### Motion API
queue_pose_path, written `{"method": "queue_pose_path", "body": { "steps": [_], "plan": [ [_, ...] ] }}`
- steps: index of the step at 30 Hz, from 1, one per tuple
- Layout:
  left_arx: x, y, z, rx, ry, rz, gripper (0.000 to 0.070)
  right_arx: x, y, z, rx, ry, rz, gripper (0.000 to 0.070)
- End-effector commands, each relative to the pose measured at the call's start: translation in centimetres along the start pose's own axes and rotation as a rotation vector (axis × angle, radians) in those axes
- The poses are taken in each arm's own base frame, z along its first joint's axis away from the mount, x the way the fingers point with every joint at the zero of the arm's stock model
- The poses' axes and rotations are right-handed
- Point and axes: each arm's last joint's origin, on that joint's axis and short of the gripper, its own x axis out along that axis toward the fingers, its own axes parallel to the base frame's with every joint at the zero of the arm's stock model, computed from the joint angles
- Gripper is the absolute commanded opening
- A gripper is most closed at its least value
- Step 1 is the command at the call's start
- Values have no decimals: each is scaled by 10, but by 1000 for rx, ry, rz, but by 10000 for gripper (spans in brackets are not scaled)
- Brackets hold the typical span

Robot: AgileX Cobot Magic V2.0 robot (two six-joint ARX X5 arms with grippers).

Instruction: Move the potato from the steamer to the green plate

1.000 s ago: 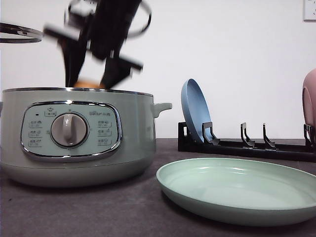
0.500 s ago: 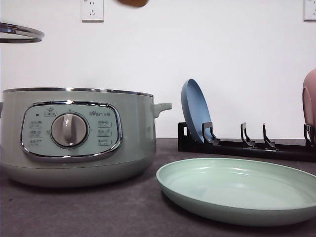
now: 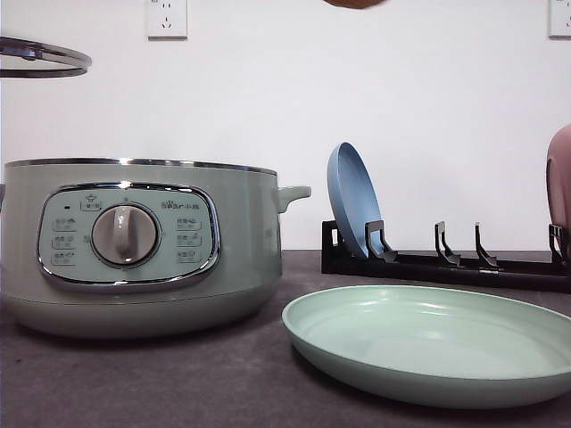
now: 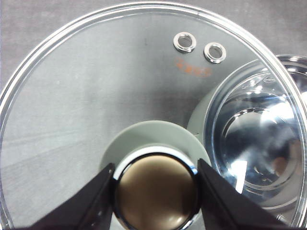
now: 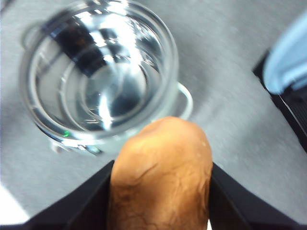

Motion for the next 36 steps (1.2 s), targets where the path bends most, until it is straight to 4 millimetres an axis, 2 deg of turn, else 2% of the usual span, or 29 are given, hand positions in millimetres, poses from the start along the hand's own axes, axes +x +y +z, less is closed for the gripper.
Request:
{"method": "queue_pose_path", "body": {
  "steps": [1,5,11,28,36],
  "plan": [
    [-16,-2,7,14,-89,-5,0,7,-2,-12,-9,1,2,129],
    [-16,-5,7,24,-89,-14,0,20,-8,-44,5,13,1,129],
    [-16,-11,7,44,-89,-32,0,51,-14,-78,18,55,49,129],
    [-16,-26,6,93,-88,-74,0,142,-28,-156,108,69,51,129],
    [-16,-33,6,113,-87,-115,0,163,-32,-180,145,76,24,131]
  ]
}}
